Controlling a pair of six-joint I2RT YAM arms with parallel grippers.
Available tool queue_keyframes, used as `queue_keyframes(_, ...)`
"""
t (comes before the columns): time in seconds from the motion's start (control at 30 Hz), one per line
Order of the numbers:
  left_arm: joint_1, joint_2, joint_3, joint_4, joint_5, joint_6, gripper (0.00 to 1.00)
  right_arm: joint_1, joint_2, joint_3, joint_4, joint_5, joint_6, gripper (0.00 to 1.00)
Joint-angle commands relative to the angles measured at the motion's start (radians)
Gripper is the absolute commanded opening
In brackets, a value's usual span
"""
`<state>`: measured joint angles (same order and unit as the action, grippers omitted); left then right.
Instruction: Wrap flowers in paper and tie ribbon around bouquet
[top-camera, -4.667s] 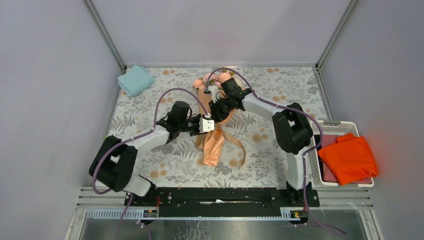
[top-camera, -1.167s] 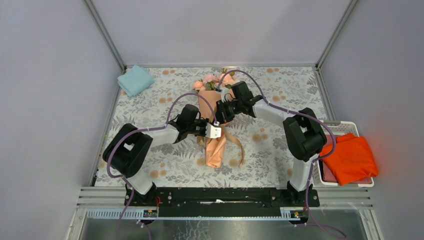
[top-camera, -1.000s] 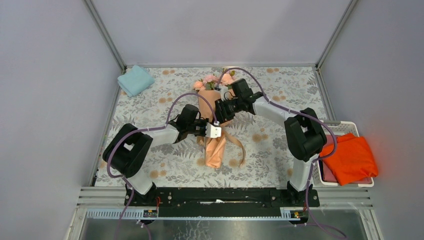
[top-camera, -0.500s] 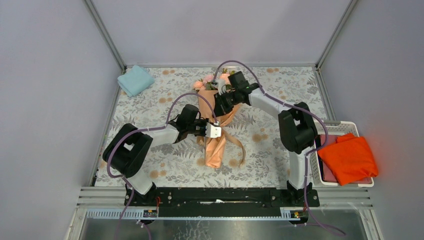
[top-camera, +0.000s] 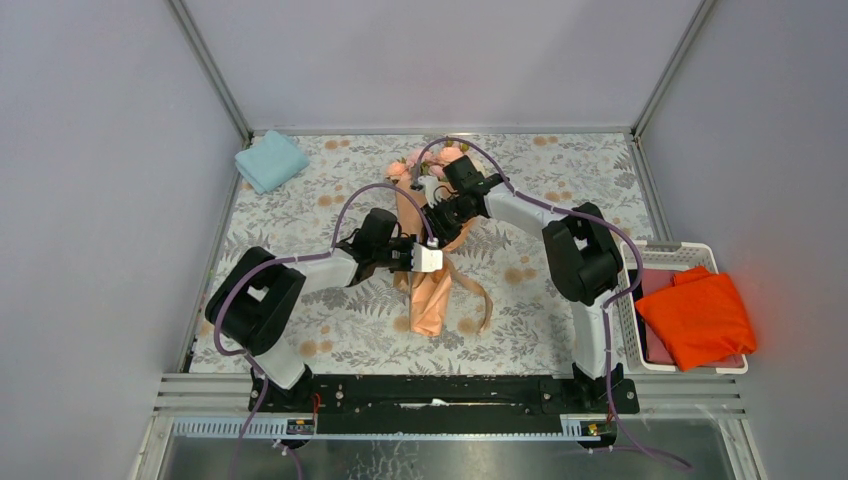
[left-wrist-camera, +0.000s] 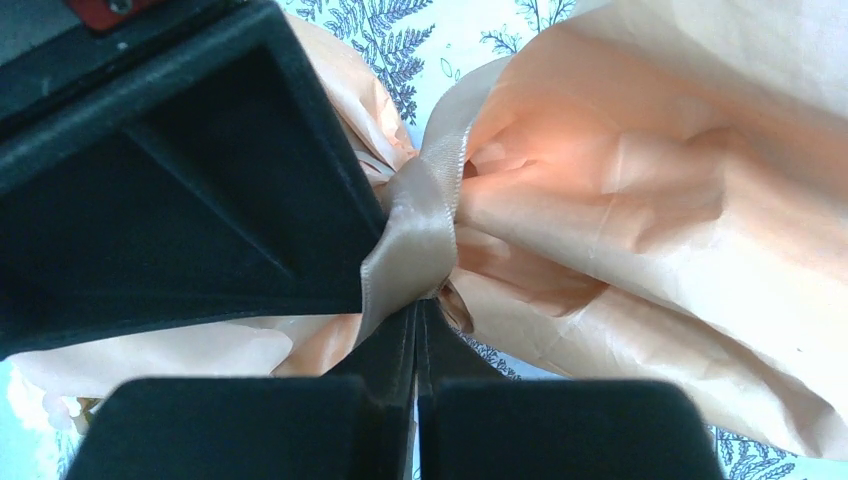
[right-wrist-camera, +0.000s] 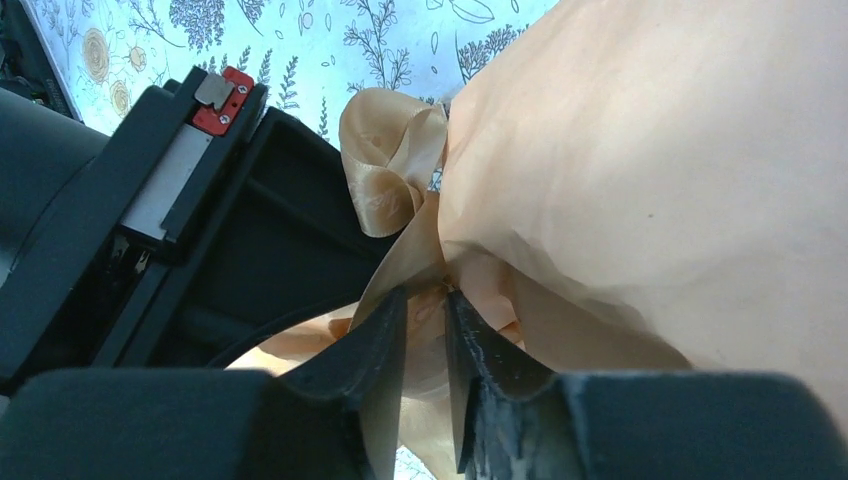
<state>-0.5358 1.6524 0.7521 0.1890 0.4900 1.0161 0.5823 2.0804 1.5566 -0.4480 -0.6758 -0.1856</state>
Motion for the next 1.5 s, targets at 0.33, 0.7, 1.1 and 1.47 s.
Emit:
queue_keyframes(0.33,0.017,0.01,0.014,0.121,-0.006,-0.058,0.0,0.007,0.027,-0.014,0.014,-0.028,-0.003,0.4)
queue_keyframes(0.7,0.02,-0.005,0.0,0.112,0.012,-0.034,0.0,0.011,0.015,-0.009,0.023,-0.005,0.006,0.02)
queue_keyframes(1.1,0.045,-0.162,0.038,-0.174,0.145,0.155,0.59,0.013,-0.053,-0.032,0.071,0.06,0.055,0.0)
queue_keyframes(1.47,0.012,-0.057,0.03,-0.015,0.104,0.118,0.49,0.012,-0.084,-0.05,0.096,0.065,0.081,0.02)
